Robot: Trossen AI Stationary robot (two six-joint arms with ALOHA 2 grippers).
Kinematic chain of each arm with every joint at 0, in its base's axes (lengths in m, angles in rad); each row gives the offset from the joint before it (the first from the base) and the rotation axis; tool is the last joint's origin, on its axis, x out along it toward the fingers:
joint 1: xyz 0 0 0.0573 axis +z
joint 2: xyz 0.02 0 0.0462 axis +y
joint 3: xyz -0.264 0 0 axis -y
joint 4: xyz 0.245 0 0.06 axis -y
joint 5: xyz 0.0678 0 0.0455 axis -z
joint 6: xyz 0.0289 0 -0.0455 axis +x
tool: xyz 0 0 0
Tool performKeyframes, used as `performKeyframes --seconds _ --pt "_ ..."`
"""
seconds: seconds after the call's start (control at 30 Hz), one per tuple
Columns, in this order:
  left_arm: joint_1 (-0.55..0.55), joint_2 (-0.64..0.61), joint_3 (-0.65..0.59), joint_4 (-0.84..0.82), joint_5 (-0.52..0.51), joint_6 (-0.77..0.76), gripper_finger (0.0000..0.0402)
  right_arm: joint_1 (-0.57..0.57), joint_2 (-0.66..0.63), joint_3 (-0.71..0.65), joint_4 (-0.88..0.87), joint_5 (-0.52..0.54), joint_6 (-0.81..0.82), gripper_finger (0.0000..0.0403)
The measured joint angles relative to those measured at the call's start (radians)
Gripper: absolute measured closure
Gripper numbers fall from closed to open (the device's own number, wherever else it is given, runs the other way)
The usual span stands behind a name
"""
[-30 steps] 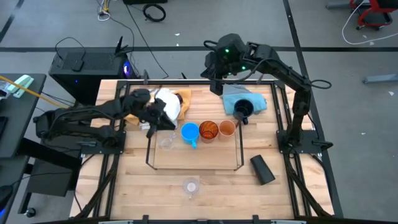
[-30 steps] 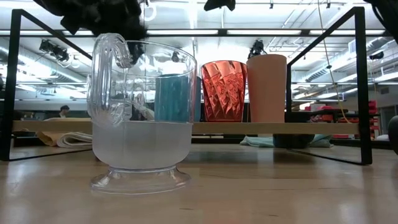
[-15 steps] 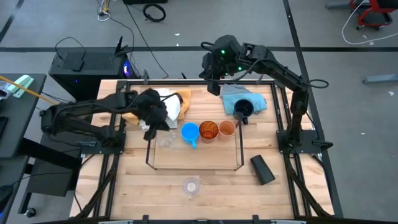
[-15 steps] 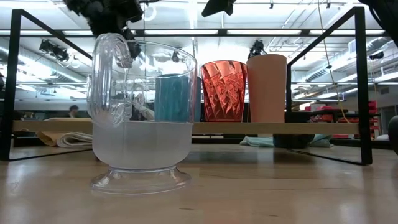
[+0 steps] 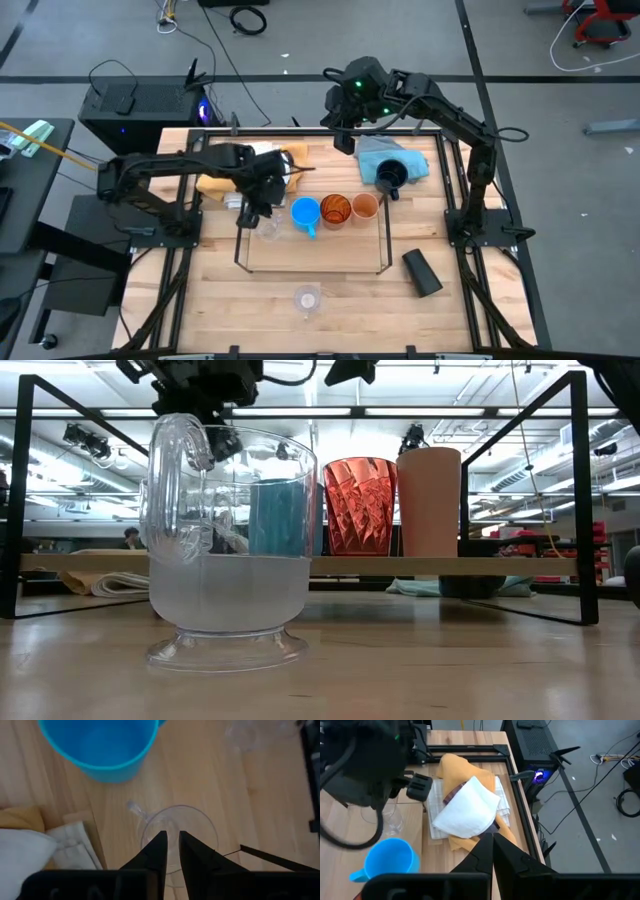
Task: Stack small to large cups/mugs on shelf
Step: Put the top transparent mug on the shelf
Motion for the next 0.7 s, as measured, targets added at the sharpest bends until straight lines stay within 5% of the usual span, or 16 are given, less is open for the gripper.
performKeyframes --seconds 0.7 --pt "-0.062 0.055 -0.052 -0.014 -0.104 -0.108 0.0359 0.000 0.000 0.000 0.000 0.000 -0.005 0.0386"
